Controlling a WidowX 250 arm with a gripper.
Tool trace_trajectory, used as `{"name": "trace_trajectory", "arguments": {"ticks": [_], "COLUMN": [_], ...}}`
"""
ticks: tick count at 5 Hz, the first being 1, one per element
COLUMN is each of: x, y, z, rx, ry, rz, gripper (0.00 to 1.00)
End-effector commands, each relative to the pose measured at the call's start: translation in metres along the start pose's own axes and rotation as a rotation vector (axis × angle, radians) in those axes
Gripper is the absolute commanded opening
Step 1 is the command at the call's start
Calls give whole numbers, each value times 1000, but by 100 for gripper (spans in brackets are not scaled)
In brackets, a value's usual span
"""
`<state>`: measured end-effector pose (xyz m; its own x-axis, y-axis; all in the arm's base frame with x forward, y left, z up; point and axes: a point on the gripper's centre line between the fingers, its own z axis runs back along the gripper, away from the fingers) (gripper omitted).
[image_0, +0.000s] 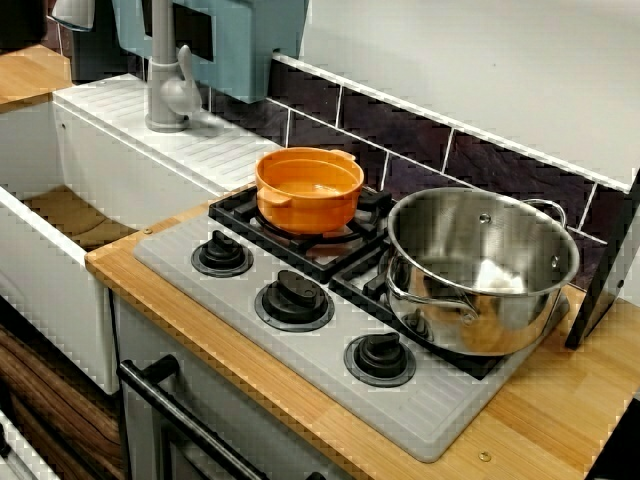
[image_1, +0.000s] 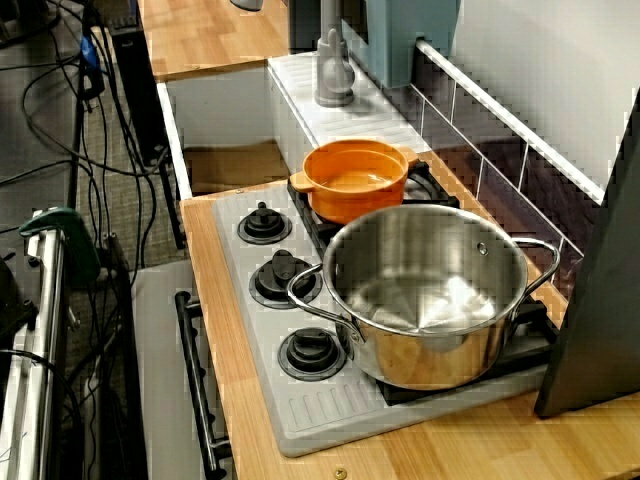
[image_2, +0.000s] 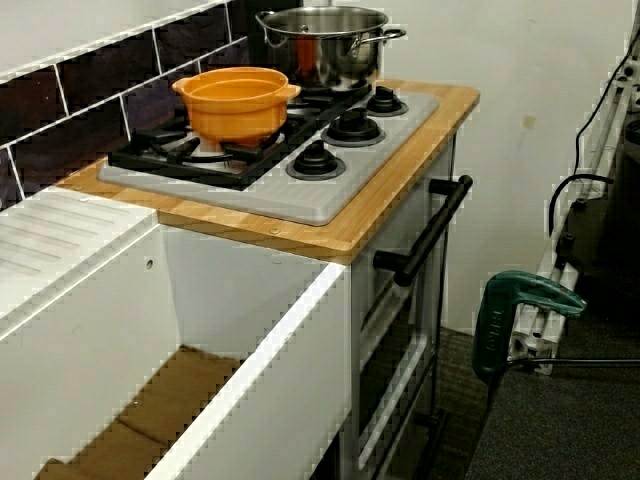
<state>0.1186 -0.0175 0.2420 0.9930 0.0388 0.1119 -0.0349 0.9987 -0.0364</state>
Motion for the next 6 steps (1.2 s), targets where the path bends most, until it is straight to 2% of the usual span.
{"name": "trace_trajectory", "arguments": {"ticks": [1, 2, 3, 4, 6], "x": [71, 108, 124, 143, 167], "y": [11, 22, 29, 43, 57], "z": [-27, -42, -48, -52, -56], "rx": [133, 212, 272, 282, 211], "ry": [25, 91, 50, -15, -217], "rz": [126, 28, 8, -133, -374], "gripper": [100, 100, 100, 100, 100]}}
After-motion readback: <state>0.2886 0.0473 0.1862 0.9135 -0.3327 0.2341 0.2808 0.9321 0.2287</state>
